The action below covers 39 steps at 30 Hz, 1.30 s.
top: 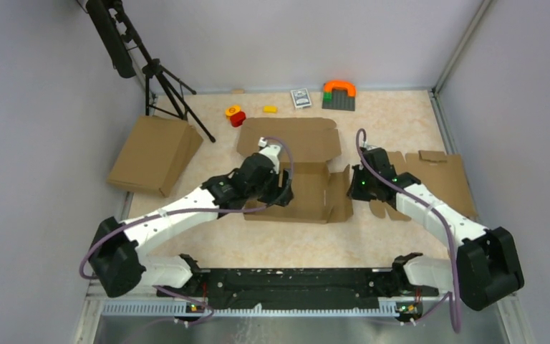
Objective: Fold the paper box
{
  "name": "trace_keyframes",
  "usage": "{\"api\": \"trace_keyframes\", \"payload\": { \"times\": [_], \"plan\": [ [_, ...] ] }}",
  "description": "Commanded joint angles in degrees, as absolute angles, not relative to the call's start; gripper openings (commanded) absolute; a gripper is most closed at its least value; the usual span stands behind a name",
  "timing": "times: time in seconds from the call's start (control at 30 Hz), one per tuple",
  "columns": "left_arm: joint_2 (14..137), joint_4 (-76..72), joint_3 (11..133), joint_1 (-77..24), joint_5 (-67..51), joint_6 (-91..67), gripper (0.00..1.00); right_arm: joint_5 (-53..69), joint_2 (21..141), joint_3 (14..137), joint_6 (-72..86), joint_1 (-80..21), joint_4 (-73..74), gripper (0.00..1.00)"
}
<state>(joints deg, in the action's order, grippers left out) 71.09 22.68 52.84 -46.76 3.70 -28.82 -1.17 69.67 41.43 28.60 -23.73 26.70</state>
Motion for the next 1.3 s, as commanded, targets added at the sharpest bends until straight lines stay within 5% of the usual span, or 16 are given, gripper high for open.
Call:
{"api": "trace_keyframes", "payload": {
  "times": [0.0,0.33,0.83,1.1,1.27],
  "plan": [
    [76.72,11.96,56.22,-50.39,1.67,-30.85,0.71,5.53,64.56,45.69,30.47,-23.83,25.4,0.0],
    [83.67,-6.55,54.13,-55.33,-8.45,-27.99,0.75,11.94,66.56,46.86,33.68,-24.13,22.28,0.0],
    [90.2,-1.68,58.94,-66.19,9.99,-25.91,0.87,16.31,70.93,48.63,35.82,-24.97,18.73,0.03],
    [98.98,11.53,73.16,-70.89,27.81,-23.46,0.76,13.78,70.84,48.37,36.23,-26.28,18.8,0.04],
    [103.46,17.84,78.7,-71.89,33.29,-25.23,0.5,13.1,70.63,48.92,36.09,-26.54,19.39,0.06]
  ]
}}
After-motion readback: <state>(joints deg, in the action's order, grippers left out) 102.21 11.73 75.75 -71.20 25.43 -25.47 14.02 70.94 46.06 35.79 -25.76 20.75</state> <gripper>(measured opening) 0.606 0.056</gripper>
